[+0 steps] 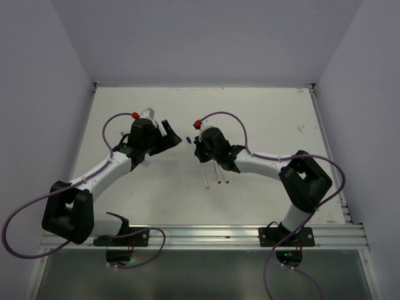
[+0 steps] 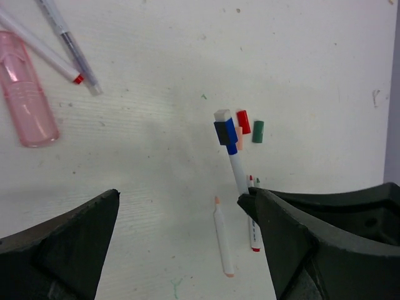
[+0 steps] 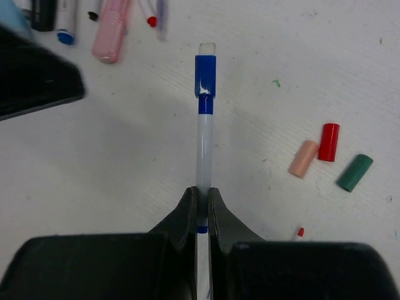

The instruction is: Open the pen caps

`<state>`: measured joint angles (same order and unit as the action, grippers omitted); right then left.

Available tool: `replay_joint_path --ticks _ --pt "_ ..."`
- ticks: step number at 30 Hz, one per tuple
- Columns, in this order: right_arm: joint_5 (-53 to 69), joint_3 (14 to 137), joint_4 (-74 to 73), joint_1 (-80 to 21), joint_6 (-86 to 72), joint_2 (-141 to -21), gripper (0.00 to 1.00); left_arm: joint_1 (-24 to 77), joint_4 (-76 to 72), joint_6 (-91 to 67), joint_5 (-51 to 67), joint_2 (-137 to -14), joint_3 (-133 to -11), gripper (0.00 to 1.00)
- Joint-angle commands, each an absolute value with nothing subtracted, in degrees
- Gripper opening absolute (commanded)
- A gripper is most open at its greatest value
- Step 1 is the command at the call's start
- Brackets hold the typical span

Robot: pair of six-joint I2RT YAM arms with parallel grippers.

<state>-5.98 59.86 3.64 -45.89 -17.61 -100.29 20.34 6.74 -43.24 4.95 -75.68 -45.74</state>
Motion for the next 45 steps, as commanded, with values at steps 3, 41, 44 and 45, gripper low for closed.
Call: replay_joint_path --ticks 3,41,44,45 --pt "-3.96 54.68 11.43 -47.81 -21.09 -91.15 0.00 21.09 -2.81 -47.46 11.78 -77.96 -46.14 0.91" --pt "-4.22 48.08 17.58 -51.06 -24.17 -84.29 0.00 25.93 -8.44 -54.23 7.91 -80.16 -47.64 0.09" --pt "-3.78 47.90 17.93 -51.06 -24.34 -84.46 0.00 25.93 -8.44 -54.05 7.91 -79.89 -47.55 0.00" --pt "-3.95 47.90 18.19 -51.06 -24.35 -84.55 0.07 25.93 -8.44 -53.70 7.91 -79.63 -47.55 0.00"
